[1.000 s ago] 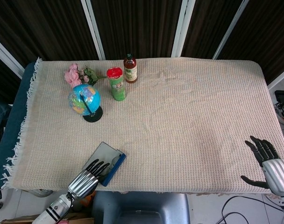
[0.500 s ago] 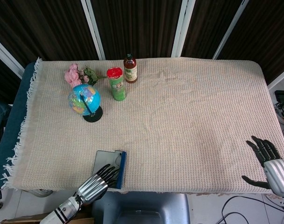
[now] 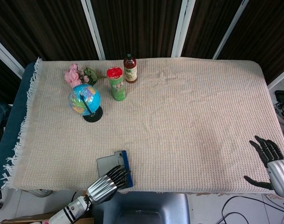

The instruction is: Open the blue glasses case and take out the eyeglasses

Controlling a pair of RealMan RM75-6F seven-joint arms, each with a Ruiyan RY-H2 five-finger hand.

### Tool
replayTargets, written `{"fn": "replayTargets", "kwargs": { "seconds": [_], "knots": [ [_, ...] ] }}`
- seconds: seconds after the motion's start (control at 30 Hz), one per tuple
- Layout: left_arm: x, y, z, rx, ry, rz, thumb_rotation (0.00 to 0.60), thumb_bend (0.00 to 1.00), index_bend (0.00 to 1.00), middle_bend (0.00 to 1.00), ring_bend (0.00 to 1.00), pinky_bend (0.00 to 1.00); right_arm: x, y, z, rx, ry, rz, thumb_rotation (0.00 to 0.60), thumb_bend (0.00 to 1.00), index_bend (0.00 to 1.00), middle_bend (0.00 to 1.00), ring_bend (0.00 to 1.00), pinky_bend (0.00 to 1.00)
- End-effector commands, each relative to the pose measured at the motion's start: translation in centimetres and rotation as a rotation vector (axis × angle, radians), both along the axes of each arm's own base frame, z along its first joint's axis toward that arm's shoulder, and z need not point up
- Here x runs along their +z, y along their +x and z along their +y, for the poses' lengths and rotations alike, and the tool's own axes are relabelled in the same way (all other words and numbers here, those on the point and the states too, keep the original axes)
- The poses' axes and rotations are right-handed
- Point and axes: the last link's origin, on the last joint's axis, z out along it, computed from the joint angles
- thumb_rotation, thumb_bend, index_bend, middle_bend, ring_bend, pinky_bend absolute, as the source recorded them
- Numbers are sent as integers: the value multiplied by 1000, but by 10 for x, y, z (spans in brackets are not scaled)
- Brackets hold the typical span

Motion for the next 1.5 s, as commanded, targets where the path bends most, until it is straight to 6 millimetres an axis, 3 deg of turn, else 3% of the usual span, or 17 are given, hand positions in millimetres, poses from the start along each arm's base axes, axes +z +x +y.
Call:
{"fn": "replayTargets", "kwargs": {
  "seconds": [0.03,0.27,0.5,0.87,1.23,1.5],
  "knots": [
    [-4,1,4,10,0,4,600,744,219,0,0,0,3,-1,1,1,-10,-7,600,177,0,0,0,0],
    [-10,2,10,18,13,18,600,727,171,0,0,0,7,-2,2,1,-22,-19,600,177,0,0,0,0],
    [-14,7,13,15,16,12,600,719,57,0,0,0,7,-2,3,2,-22,-20,600,177,0,0,0,0],
    [-18,14,18,4,16,-4,600,715,14,0,0,0,11,-4,4,-3,-34,-31,600,177,0,0,0,0],
    [-41,44,44,0,46,-45,600,708,0,0,0,0,13,-5,4,-6,-37,-37,600,177,0,0,0,0],
    [-54,48,70,46,100,-27,600,702,0,0,0,0,17,-6,4,-5,-48,-48,600,177,0,0,0,0]
  ]
}}
